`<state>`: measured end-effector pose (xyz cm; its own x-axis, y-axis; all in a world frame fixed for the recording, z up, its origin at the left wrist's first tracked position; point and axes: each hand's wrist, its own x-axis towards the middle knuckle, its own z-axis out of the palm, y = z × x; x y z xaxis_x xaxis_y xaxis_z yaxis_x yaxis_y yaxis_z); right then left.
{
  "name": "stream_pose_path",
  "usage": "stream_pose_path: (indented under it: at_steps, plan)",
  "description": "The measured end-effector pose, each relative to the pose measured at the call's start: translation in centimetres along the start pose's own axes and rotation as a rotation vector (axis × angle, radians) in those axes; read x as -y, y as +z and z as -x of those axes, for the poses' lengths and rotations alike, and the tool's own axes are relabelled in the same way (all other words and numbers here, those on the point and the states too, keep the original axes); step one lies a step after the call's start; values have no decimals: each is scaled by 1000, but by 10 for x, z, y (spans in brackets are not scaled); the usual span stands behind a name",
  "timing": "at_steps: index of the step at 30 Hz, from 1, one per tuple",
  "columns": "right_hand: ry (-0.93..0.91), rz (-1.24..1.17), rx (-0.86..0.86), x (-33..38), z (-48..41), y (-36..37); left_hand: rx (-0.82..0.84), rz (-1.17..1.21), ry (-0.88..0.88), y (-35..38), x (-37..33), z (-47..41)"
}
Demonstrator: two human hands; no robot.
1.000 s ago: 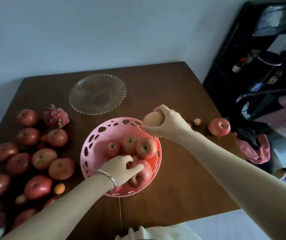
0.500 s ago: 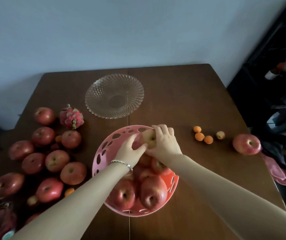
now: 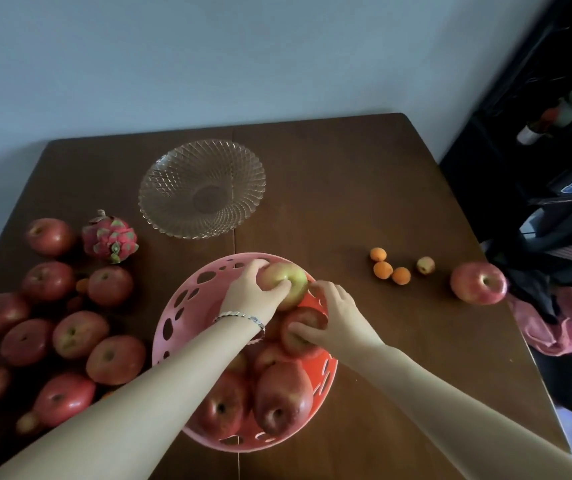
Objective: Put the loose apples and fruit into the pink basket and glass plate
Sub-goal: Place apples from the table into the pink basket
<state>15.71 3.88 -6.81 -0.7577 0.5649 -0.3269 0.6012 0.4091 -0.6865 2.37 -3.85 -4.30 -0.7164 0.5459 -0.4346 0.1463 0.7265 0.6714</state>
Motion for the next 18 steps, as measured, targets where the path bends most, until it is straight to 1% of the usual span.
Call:
stream_pose_path:
  at_steps: [1,2,4,5,6,7,9,10,11,12,14,18]
  plan:
    - [-41,-18,-40,-1,3,-8,4,-56,1,1,-4,0]
    - [-83,-26,-118,-4,3,-17,3,-97,2,2,-6,0]
    - [-121,55,-386,-21,-1,-40,-5,-138,2,5,-8,1]
    - [-79,136,-509,-34,-5,-54,-8,-147,-2,7,-8,1]
    - [25,229,-563,-50,-11,-69,-15,-152,-4,9,-8,2]
    - [200,318,-528,-66,-16,-82,-21,-154,-7,9,-8,2]
    - [551,466,-380,-96,-23,-100,-22,-155,-4,9,-8,3]
    - [662,507,-343,-108,-26,-105,-20,-150,-9,9,-8,4]
    - [736,523,-328,-118,-28,-108,-21,-144,-10,9,-9,4]
    - [783,524,-320,-127,-30,-109,-19,-139,-9,9,-9,5]
    - [815,530,-310,-139,-32,-109,-23,-145,-9,8,-9,5]
    - [786,593,-324,-147,-29,-116,-44,-181,45,4,-8,7]
